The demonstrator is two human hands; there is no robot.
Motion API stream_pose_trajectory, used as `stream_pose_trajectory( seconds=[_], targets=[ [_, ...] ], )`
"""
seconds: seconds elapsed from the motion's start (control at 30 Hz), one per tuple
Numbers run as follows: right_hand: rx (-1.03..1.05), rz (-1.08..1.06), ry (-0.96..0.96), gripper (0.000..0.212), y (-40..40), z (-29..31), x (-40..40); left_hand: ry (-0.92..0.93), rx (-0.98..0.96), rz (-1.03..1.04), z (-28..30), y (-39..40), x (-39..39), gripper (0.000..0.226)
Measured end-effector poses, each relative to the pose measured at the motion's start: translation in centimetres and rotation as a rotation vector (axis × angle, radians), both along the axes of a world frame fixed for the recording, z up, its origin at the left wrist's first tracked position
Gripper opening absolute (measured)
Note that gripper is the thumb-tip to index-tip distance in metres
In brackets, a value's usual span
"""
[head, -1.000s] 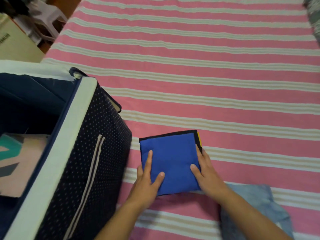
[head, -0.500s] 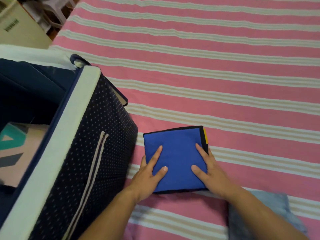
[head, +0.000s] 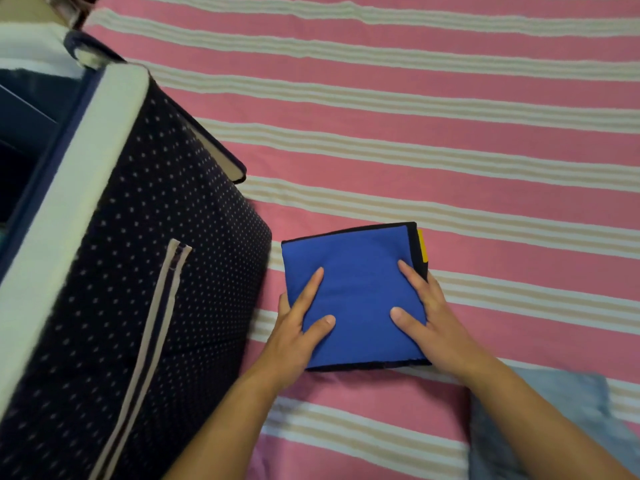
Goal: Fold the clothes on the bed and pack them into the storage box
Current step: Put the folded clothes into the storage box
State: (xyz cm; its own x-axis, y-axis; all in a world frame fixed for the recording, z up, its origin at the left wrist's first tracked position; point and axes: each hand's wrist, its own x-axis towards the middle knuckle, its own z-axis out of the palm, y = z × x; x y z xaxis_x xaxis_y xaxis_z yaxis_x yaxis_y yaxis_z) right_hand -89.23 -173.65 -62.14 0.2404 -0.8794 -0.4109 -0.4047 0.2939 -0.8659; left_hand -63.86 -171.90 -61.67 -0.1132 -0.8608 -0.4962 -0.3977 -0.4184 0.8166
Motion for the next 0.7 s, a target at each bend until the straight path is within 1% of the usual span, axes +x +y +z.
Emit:
stream_pose_trajectory(
  seconds=[0.07,0.17,0.27,0.33,0.4,0.53,0.6,0.7],
  targets=[
    [0.014,-0.06,-0.038,0.062,-0.1,-0.2,0.4,0.015,-0.025,0.054,-0.3,-0.1,-0.3,0.062],
    [0.001,-0.123,-0.067,0.059,0.0,0.2,0.7,0.014,-0.049,0.102,0.4,-0.3,-0.9,0.061],
    [-0.008,-0.173,-0.111,0.052,1.6,3.0,0.4,0.044,-0.094,0.141,4.0,0.7,-1.7,0.056],
    [-0.021,-0.21,-0.124,0.053,3.9,6.2,-0.4,0.072,-0.106,0.138,7.4,2.4,-2.7,0.056],
    [-0.036,-0.253,-0.13,0.053,6.8,11.4,-1.7,0.104,-0.122,0.115,13.1,4.6,-4.1,0.057],
    [-0.134,-0.277,-0.134,0.056,10.2,24.8,-3.0,0.125,-0.26,0.08,26.2,8.1,-4.9,0.057],
    [-0.221,-0.285,-0.166,0.056,10.2,31.4,-1.7,0.141,-0.321,0.049,32.6,8.4,-3.2,0.056],
    [-0.349,-0.27,-0.204,0.058,8.8,39.4,2.6,0.116,-0.443,0.013,40.9,6.9,1.5,0.054]
  ],
)
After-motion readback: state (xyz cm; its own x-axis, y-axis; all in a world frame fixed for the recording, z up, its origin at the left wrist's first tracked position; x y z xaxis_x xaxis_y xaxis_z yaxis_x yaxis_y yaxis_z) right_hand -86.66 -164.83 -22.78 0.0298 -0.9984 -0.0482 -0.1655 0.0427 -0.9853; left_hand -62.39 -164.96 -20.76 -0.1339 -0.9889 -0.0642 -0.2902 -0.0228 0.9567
